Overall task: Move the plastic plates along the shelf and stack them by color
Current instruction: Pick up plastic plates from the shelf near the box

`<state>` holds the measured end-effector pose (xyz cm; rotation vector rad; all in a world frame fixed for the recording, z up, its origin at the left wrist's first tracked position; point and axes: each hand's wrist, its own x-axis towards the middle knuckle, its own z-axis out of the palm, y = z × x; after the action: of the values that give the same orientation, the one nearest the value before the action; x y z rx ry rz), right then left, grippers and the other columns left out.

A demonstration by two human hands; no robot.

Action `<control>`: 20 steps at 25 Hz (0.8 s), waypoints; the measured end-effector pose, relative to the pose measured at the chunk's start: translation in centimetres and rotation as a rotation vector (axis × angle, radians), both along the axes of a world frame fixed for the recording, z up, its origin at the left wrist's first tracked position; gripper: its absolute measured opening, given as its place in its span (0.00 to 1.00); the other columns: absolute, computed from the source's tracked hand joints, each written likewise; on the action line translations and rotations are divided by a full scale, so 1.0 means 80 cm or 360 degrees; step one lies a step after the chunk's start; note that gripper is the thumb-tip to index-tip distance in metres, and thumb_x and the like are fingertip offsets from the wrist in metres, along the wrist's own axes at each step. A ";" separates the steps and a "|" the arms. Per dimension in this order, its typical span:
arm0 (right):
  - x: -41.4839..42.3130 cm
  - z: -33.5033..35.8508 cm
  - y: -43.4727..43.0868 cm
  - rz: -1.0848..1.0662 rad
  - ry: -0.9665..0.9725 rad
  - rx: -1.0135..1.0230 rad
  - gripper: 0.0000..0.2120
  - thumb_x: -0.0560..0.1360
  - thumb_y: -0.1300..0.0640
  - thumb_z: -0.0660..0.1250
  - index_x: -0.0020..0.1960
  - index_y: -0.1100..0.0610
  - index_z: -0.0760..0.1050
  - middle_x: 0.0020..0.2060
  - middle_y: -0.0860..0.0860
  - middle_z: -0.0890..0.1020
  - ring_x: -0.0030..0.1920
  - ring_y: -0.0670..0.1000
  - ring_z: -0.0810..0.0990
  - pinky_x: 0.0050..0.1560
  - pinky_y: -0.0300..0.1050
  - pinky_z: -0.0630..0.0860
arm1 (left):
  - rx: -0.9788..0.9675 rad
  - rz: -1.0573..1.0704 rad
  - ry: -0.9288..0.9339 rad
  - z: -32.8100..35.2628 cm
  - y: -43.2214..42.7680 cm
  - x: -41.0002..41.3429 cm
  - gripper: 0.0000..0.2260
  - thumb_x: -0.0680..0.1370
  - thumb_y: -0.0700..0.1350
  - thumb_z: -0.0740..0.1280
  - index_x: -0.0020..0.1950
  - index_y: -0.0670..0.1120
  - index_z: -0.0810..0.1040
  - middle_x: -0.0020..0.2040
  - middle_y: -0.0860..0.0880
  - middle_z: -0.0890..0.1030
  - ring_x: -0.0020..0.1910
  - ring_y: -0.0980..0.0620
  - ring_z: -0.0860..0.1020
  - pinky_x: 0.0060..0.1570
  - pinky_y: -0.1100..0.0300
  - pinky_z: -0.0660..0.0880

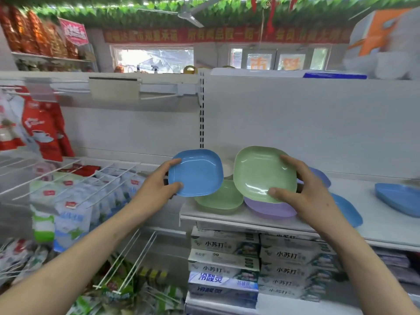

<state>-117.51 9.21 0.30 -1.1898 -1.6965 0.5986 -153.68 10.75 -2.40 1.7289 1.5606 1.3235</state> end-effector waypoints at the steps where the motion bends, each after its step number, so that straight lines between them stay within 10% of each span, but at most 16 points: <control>1: -0.002 0.002 0.003 -0.0029 0.0001 0.0009 0.36 0.72 0.55 0.79 0.73 0.35 0.68 0.65 0.29 0.73 0.61 0.33 0.74 0.53 0.36 0.71 | 0.0003 -0.0013 -0.0010 0.001 0.006 -0.001 0.26 0.78 0.40 0.70 0.72 0.61 0.72 0.59 0.50 0.76 0.40 0.50 0.79 0.40 0.55 0.78; 15: -0.091 0.019 -0.026 -0.0297 -0.0114 -0.0154 0.35 0.70 0.50 0.80 0.72 0.32 0.69 0.64 0.36 0.76 0.62 0.42 0.78 0.63 0.47 0.74 | -0.0004 -0.0298 -0.0089 0.028 0.050 -0.089 0.24 0.79 0.42 0.70 0.71 0.62 0.73 0.58 0.50 0.77 0.37 0.56 0.79 0.41 0.56 0.77; 20: -0.126 0.012 -0.014 -0.0292 -0.0558 -0.0325 0.37 0.69 0.40 0.78 0.75 0.32 0.67 0.47 0.36 0.76 0.44 0.38 0.76 0.54 0.39 0.73 | -0.0056 -0.0327 -0.0050 0.020 0.047 -0.126 0.24 0.80 0.42 0.69 0.72 0.61 0.73 0.57 0.49 0.78 0.35 0.57 0.78 0.42 0.56 0.76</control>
<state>-127.59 8.10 1.22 -1.6549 -1.8173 0.4778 -163.75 14.53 -0.80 1.7842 1.3407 1.2088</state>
